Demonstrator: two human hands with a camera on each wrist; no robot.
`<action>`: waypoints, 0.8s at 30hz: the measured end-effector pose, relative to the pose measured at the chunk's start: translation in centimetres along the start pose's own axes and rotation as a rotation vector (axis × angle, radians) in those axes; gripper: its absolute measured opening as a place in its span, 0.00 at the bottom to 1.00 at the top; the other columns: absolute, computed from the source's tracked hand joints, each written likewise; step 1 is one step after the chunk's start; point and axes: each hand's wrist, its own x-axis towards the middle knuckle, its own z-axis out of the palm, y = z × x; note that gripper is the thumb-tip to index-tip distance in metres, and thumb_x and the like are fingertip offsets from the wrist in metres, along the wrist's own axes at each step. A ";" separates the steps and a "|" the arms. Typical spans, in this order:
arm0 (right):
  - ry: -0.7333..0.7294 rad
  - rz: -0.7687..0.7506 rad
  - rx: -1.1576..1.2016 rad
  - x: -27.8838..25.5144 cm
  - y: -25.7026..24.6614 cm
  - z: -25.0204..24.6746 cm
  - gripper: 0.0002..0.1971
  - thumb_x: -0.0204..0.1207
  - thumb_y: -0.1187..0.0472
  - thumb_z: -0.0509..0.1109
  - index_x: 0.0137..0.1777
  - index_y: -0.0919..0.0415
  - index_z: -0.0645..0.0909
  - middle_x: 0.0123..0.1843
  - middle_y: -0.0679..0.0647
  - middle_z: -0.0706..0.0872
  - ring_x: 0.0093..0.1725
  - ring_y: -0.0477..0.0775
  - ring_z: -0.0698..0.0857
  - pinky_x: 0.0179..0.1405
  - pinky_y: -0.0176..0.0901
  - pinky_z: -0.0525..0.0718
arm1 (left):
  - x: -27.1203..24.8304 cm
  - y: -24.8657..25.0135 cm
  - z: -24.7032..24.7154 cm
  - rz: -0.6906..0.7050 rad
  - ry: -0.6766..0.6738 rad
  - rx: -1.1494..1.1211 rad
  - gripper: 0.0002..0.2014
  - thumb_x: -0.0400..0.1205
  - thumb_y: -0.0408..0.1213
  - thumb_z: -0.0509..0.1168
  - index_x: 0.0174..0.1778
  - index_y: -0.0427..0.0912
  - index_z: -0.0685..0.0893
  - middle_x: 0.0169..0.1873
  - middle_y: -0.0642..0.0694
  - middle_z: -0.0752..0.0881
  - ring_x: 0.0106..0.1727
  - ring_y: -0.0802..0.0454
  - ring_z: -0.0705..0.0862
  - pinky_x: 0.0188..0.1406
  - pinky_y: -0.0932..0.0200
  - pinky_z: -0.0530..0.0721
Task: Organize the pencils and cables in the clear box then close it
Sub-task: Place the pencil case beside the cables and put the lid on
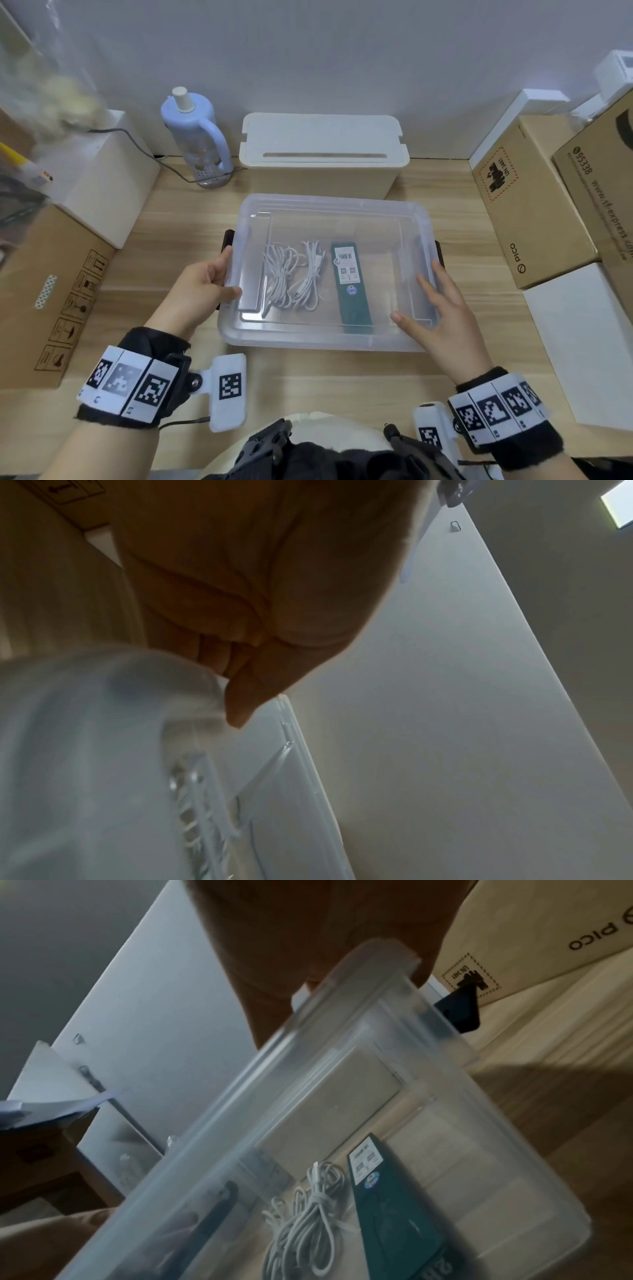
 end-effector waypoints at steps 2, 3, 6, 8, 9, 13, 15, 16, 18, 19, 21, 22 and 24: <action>-0.005 -0.007 0.014 0.2 0.2 -0.2 0.37 0.66 0.49 0.75 0.75 0.55 0.67 0.82 0.41 0.53 0.80 0.40 0.52 0.76 0.39 0.55 | 0.1 0.2 -0.1 0.018 0.029 0.009 0.33 0.74 0.17 0.64 0.75 0.42 0.71 0.72 0.51 0.76 0.68 0.57 0.77 0.55 0.66 0.75; -0.005 -0.012 0.030 0.5 0.3 -0.4 0.35 0.66 0.47 0.73 0.74 0.54 0.69 0.82 0.41 0.54 0.80 0.41 0.53 0.77 0.42 0.56 | 0.3 0.4 -0.1 0.036 0.076 0.021 0.30 0.74 0.19 0.66 0.73 0.42 0.75 0.71 0.49 0.78 0.68 0.56 0.77 0.60 0.63 0.72; 0.057 0.059 0.100 1.8 0.5 -1.0 0.31 0.71 0.47 0.69 0.74 0.51 0.68 0.81 0.47 0.55 0.80 0.47 0.55 0.79 0.51 0.58 | 1.1 0.7 -0.4 0.072 0.278 0.121 0.28 0.73 0.28 0.72 0.70 0.44 0.76 0.69 0.44 0.78 0.68 0.52 0.75 0.64 0.57 0.69; 0.096 0.201 0.169 3.0 0.8 -1.3 0.38 0.71 0.52 0.72 0.78 0.50 0.58 0.81 0.52 0.51 0.80 0.52 0.55 0.78 0.51 0.57 | 1.9 0.8 -0.5 -0.026 0.269 0.087 0.35 0.73 0.35 0.74 0.76 0.44 0.67 0.73 0.43 0.73 0.72 0.47 0.73 0.67 0.51 0.70; 0.086 0.291 0.236 3.6 0.8 -1.3 0.43 0.70 0.53 0.74 0.80 0.50 0.53 0.82 0.54 0.51 0.80 0.55 0.55 0.77 0.52 0.58 | 2.0 0.9 -0.5 -0.106 0.230 0.012 0.38 0.74 0.38 0.73 0.78 0.44 0.63 0.75 0.43 0.71 0.72 0.45 0.72 0.68 0.47 0.71; 0.023 0.510 0.601 5.1 0.8 -1.6 0.46 0.66 0.58 0.77 0.80 0.50 0.53 0.77 0.59 0.67 0.69 0.62 0.75 0.64 0.57 0.77 | 2.3 1.0 -0.2 -0.253 0.060 -0.135 0.25 0.79 0.42 0.67 0.71 0.38 0.74 0.55 0.42 0.85 0.53 0.45 0.83 0.47 0.51 0.81; 0.042 0.482 0.590 5.7 0.6 -1.8 0.38 0.65 0.60 0.78 0.75 0.54 0.64 0.69 0.58 0.78 0.59 0.60 0.82 0.58 0.55 0.81 | 2.3 1.1 0.0 -0.188 0.082 -0.153 0.17 0.79 0.40 0.67 0.63 0.37 0.81 0.43 0.45 0.87 0.41 0.48 0.84 0.38 0.56 0.80; 0.060 0.452 0.555 5.9 0.3 -1.8 0.34 0.65 0.61 0.78 0.71 0.54 0.69 0.65 0.57 0.81 0.56 0.58 0.83 0.57 0.53 0.82 | 2.3 1.3 0.0 -0.155 0.109 -0.154 0.16 0.79 0.38 0.67 0.61 0.38 0.81 0.41 0.45 0.86 0.40 0.49 0.84 0.37 0.57 0.80; 0.105 0.405 0.476 6.4 0.0 -1.8 0.28 0.64 0.60 0.79 0.64 0.53 0.74 0.61 0.56 0.84 0.54 0.58 0.84 0.58 0.53 0.82 | 2.4 1.6 0.0 -0.083 0.170 -0.119 0.15 0.78 0.34 0.69 0.60 0.39 0.80 0.41 0.47 0.85 0.39 0.51 0.84 0.35 0.58 0.81; 0.133 0.385 0.423 6.6 -0.2 -1.7 0.29 0.64 0.59 0.80 0.65 0.54 0.74 0.60 0.55 0.84 0.56 0.58 0.84 0.59 0.54 0.82 | 2.4 1.8 0.0 -0.053 0.191 -0.087 0.16 0.77 0.32 0.69 0.60 0.42 0.80 0.41 0.48 0.85 0.38 0.52 0.83 0.33 0.60 0.80; 0.188 0.342 0.253 7.0 -0.4 -1.5 0.35 0.64 0.57 0.80 0.71 0.56 0.71 0.63 0.55 0.83 0.61 0.59 0.82 0.64 0.55 0.79 | 2.5 2.2 0.3 -0.013 0.204 0.002 0.17 0.75 0.29 0.71 0.59 0.42 0.80 0.42 0.46 0.85 0.37 0.52 0.82 0.29 0.60 0.78; 0.204 0.318 0.168 7.2 -0.6 -1.3 0.37 0.65 0.56 0.79 0.74 0.57 0.68 0.67 0.55 0.81 0.65 0.59 0.80 0.66 0.55 0.77 | 2.6 2.2 0.4 0.001 0.204 0.040 0.17 0.75 0.29 0.71 0.60 0.41 0.81 0.44 0.44 0.85 0.37 0.50 0.82 0.30 0.59 0.78; 0.219 0.276 0.097 7.4 -0.8 -0.6 0.39 0.67 0.56 0.77 0.77 0.57 0.65 0.73 0.56 0.76 0.70 0.59 0.76 0.70 0.54 0.74 | 2.7 2.1 0.7 0.019 0.203 0.084 0.19 0.77 0.30 0.69 0.64 0.38 0.79 0.50 0.41 0.85 0.43 0.48 0.82 0.35 0.57 0.78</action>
